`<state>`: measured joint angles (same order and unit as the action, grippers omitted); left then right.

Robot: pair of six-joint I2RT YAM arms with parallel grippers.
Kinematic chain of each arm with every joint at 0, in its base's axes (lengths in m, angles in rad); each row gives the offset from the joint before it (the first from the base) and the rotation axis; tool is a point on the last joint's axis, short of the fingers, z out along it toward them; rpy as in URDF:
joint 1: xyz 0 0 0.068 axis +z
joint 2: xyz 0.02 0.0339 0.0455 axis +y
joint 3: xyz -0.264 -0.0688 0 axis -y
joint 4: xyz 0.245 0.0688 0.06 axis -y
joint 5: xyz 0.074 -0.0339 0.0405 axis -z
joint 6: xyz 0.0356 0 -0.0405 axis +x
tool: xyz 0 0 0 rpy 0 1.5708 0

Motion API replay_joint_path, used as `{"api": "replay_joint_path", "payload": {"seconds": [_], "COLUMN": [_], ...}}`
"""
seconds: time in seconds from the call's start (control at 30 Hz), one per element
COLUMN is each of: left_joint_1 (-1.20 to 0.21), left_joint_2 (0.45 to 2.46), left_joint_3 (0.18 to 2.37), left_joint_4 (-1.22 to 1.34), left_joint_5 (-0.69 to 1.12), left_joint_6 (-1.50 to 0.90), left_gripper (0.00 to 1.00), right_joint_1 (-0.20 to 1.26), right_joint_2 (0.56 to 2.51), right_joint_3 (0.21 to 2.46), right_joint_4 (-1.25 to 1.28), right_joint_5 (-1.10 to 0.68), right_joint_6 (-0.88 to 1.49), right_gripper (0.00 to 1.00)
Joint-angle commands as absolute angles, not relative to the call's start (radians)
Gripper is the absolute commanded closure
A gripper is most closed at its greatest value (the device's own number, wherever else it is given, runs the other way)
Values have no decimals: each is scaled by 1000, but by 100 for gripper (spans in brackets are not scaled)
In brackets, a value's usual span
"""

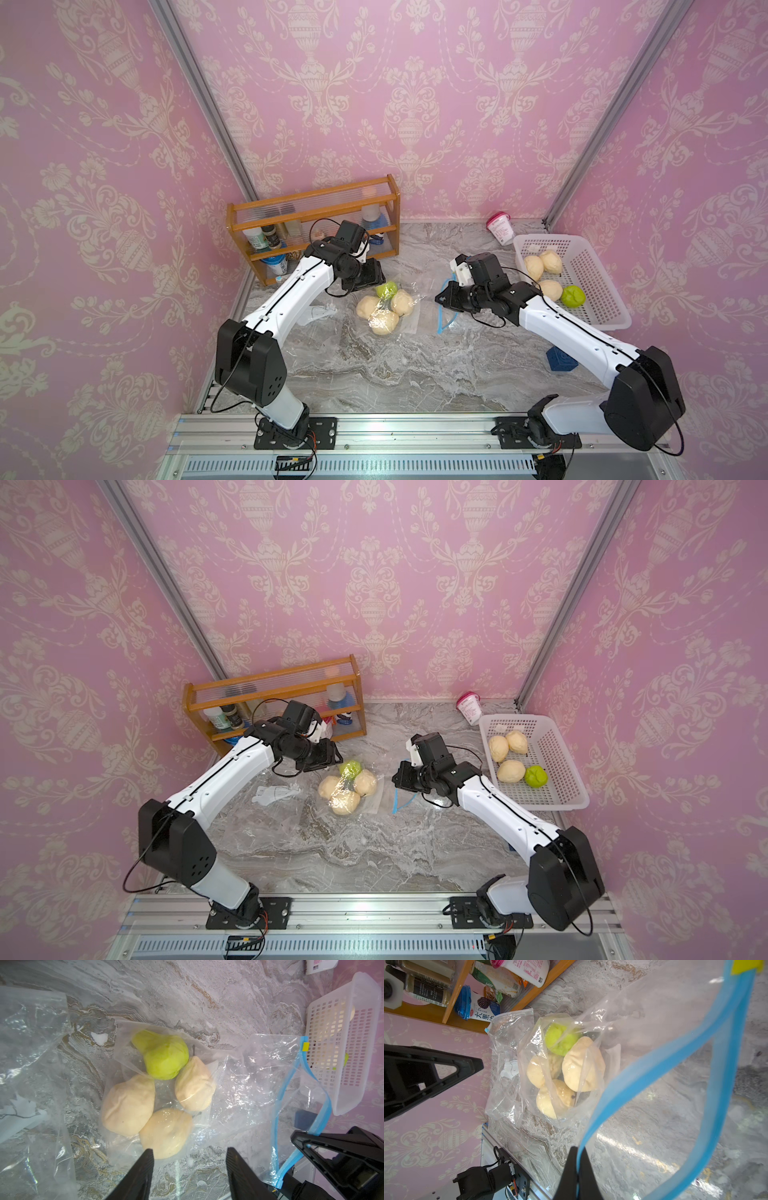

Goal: Open the zip-top bag and take out the pear
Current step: Pick up the pear from the zipper food storage bag.

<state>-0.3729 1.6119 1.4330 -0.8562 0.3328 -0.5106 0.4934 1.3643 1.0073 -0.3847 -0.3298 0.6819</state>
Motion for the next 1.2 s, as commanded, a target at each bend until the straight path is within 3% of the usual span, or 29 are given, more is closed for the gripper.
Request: {"api": "replay_joint_path", "payload": {"seconds": [0.0,0.33,0.6,0.9,0.97,1.0,1.03,1.1,1.13,1.17], "left_joint_1": [-353,-347,-347,-348,-348,-346,-345,-342,-343,-343], "left_joint_2": [1651,1705,1778,1834,1848,1854,1857,1856,1848,1837], "left_joint_3": [1411,1364,1326,1275,1283,1291,1299,1317,1323,1327], "left_joint_4": [-875,-878,-860,-758,-741,-739,-734,-730,-729,-730], "left_joint_5": [350,343,307,412,425,431,443,462,460,455], "left_joint_6": [-459,-362,-310,-304,-300,-297,-291,-285,-285,-283], "left_gripper": [39,29,27,28,34,42,54,90,98,100], "right_joint_1": [500,499,499,499,498,497,494,487,483,477], "right_joint_2": [1343,1337,1356,1364,1360,1358,1355,1349,1347,1345], "right_joint_3": [1042,1013,1017,1003,996,991,989,981,978,973], "right_joint_4": [-441,-426,-417,-401,-397,-396,-396,-386,-383,-376], "right_joint_5": [-289,-300,-336,-338,-329,-325,-323,-322,-323,-324], "right_joint_6": [656,661,676,690,690,691,691,690,690,692], "right_gripper": [100,100,100,100,100,100,100,100,100,100]}}
